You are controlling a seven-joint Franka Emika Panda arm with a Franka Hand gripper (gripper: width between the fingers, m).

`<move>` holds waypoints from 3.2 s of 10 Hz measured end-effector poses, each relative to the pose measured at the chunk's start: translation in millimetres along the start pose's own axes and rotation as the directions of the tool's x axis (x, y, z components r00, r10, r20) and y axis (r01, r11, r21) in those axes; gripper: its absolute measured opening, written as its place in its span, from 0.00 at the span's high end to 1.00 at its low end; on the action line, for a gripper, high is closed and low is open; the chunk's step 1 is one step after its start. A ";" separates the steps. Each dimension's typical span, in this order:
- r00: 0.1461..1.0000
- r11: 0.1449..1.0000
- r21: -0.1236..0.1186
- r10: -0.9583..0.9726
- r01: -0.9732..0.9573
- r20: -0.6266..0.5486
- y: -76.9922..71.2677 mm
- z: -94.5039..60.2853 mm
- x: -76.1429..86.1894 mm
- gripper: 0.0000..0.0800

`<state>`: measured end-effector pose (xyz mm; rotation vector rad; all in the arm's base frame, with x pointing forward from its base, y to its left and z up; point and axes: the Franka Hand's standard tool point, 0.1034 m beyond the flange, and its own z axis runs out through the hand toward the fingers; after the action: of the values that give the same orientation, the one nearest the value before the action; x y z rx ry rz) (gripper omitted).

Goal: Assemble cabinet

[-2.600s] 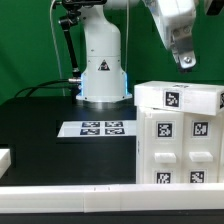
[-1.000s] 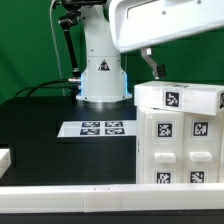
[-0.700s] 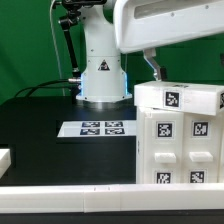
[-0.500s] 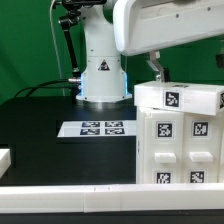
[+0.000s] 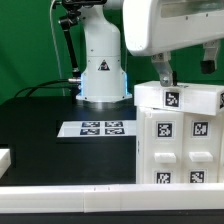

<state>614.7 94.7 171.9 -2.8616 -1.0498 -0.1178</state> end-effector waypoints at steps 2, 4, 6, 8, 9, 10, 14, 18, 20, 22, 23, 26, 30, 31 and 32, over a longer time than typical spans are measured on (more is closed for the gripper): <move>0.993 0.993 -0.003 -0.119 0.119 0.005 6.1 2.3 -4.8 0.00; 0.996 0.996 -0.001 -0.094 0.094 0.013 13.2 8.9 -11.1 0.00; 0.996 0.996 -0.012 -0.084 0.084 0.014 17.4 19.6 -12.5 0.00; 0.998 0.998 -0.009 -0.055 0.055 0.021 17.1 25.3 -14.1 0.00; 0.999 1.000 -0.009 -0.029 0.029 0.021 16.0 25.5 -13.4 0.00; 1.000 1.000 -0.003 -0.017 0.017 0.022 17.1 25.5 -15.5 0.16; 0.995 0.995 -0.009 0.101 -0.101 0.021 23.5 24.3 -19.6 0.30; 0.876 0.876 -0.031 0.481 -0.482 -0.033 18.7 24.9 -16.5 0.30; 0.735 0.735 -0.023 0.676 -0.678 -0.059 15.6 24.5 -12.9 0.30; 0.553 0.553 -0.009 0.831 -0.833 -0.060 9.5 25.6 -9.1 0.30; 0.534 0.534 -0.007 0.843 -0.845 -0.061 10.1 25.2 -9.2 0.30; 0.365 0.366 0.005 0.929 -0.931 -0.061 10.3 24.6 -9.4 0.30; 0.052 0.053 0.018 0.997 -0.998 -0.050 3.4 27.6 -8.6 0.30; -0.071 -0.070 0.025 0.996 -0.997 -0.049 1.6 28.2 -8.0 0.30; -0.187 -0.186 0.039 0.981 -0.982 -0.052 1.0 28.4 -7.1 0.30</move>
Offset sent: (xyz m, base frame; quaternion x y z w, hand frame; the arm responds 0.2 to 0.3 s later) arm 0.0053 -0.0057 -0.0125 0.0265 0.0112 0.0376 0.9989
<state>611.1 92.6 142.9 -2.6025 1.5235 -0.0650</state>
